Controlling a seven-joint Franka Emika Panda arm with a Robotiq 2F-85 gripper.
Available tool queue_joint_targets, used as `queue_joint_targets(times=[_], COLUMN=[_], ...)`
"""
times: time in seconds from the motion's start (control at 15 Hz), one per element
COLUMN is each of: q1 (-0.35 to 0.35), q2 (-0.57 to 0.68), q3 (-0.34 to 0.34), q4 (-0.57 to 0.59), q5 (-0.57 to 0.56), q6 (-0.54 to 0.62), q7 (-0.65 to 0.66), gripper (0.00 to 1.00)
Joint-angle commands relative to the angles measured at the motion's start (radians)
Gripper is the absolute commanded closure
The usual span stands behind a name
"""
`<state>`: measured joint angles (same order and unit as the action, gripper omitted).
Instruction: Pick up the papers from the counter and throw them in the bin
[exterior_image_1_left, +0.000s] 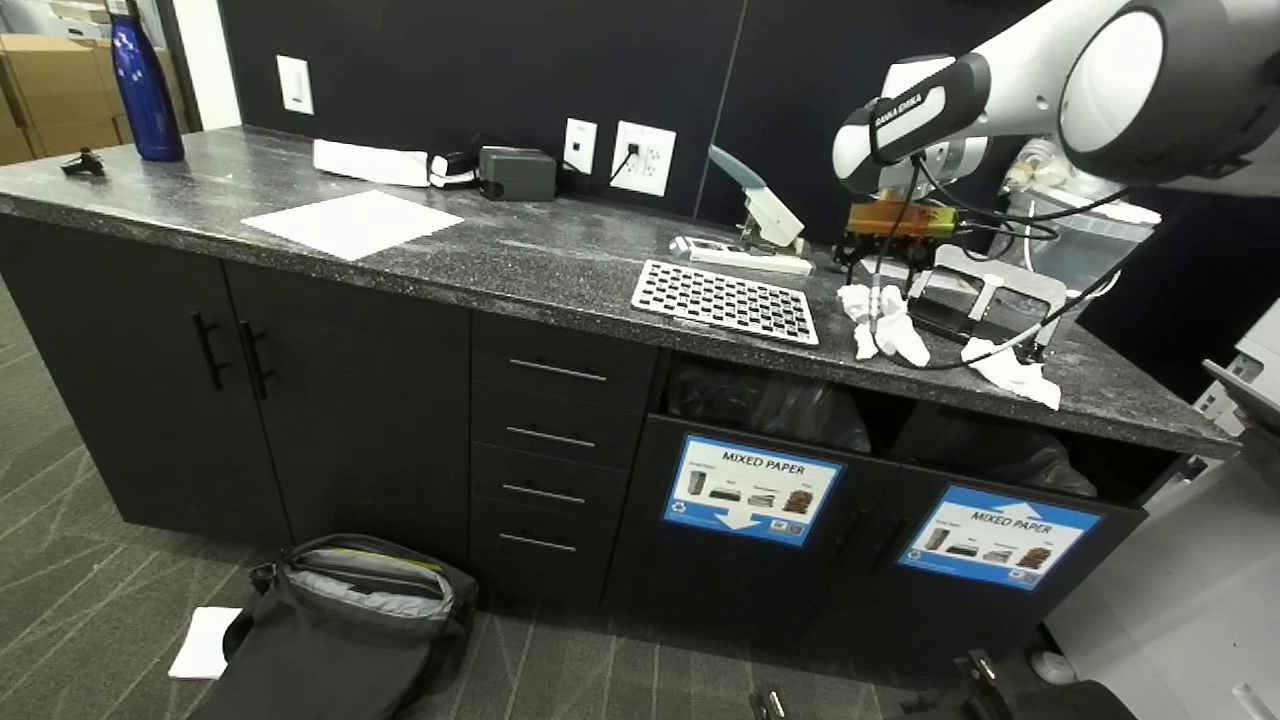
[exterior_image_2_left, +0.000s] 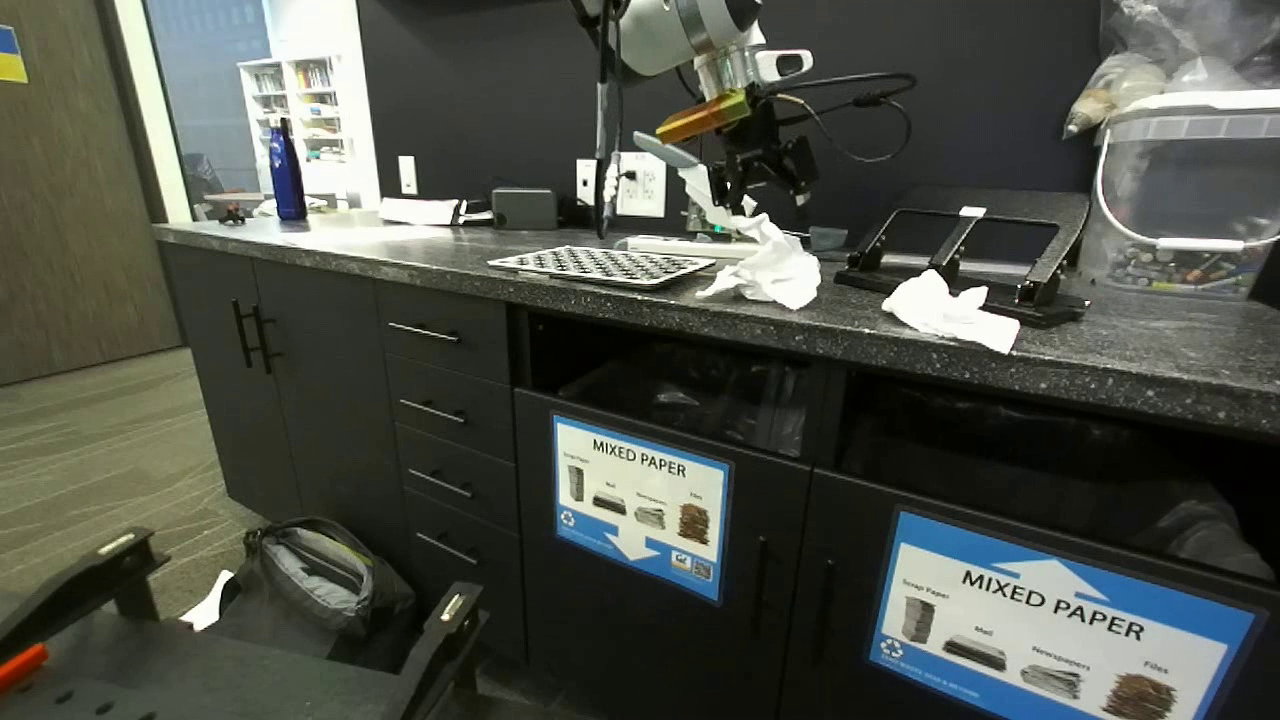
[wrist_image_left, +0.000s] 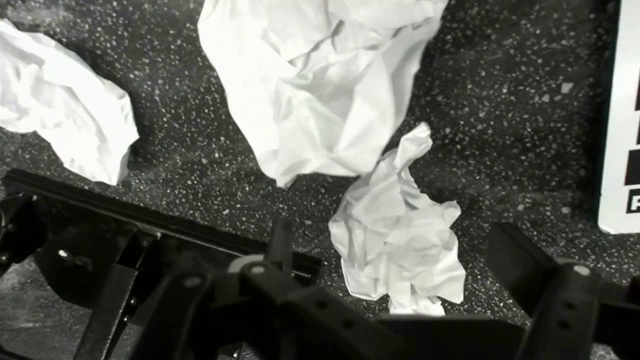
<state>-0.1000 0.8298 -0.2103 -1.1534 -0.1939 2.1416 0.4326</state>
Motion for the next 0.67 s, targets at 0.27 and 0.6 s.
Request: queue_joint_targets(times=[0.27,0.6], q1=[-0.132,-0.181], q2=[0.229,0.351], q3=[0.093,0.169], q4=[0.386,0.575], q5=[0.115,0.159], q6=[-0.093,-0.215], q7=[-0.352,-0.479], gripper=[0.0,0.0])
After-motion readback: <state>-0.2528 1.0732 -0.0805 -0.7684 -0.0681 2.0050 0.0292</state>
